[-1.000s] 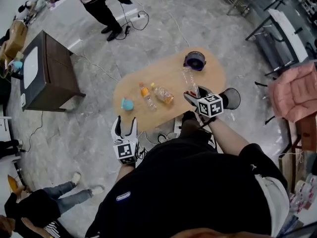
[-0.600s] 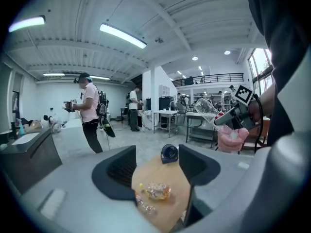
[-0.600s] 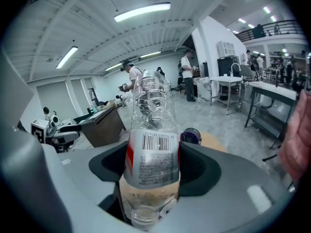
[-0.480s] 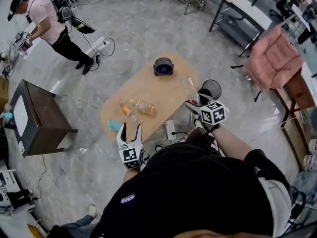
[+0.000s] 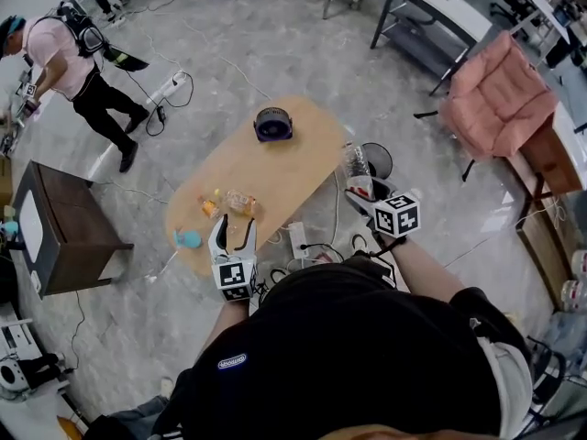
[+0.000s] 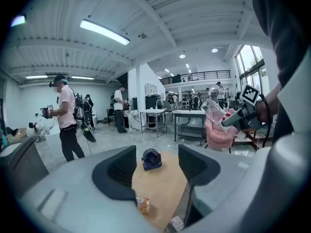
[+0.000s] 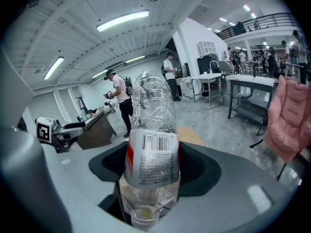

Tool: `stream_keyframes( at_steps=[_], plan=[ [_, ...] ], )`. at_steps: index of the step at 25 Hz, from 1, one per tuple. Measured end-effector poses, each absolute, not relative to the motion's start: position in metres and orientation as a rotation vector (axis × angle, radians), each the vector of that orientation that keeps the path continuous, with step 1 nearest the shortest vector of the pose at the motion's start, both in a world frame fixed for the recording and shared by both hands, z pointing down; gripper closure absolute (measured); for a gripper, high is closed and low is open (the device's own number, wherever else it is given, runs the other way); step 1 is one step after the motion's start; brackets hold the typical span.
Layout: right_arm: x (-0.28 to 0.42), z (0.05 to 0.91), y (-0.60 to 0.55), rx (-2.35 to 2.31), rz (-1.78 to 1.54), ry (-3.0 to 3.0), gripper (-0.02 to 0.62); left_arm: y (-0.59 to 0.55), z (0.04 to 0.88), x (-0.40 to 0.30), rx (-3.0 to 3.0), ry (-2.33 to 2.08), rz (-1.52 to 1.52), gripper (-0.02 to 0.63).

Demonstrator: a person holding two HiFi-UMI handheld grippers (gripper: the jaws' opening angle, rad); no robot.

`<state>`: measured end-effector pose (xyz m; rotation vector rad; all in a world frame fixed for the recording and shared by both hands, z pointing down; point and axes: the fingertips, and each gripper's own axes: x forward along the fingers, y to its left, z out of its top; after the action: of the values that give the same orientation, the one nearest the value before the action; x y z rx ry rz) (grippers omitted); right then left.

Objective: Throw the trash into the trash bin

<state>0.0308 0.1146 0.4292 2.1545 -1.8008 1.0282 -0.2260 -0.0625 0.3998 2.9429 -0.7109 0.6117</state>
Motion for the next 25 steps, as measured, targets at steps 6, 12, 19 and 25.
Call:
stream_keyframes(
  at_steps=[6,12,19,25],
  plan=[
    [0.119,0.429,0.157,2.180,1.043,-1.857,0.264,-0.016,0.378,-0.140,2.953,-0.774,0.625,0.334],
    [0.191,0.442,0.204,2.129,1.057,-1.886,0.264,0.040,0.383,-0.071,2.926,-0.824,0.639,0.334],
    [0.197,0.451,0.216,2.070,1.092,-1.891,0.264,0.057,0.370,-0.061,2.938,-0.871,0.607,0.334],
    [0.174,0.456,0.214,2.126,1.126,-1.827,0.264,0.050,0.373,-0.101,2.940,-0.871,0.570,0.334]
  ],
)
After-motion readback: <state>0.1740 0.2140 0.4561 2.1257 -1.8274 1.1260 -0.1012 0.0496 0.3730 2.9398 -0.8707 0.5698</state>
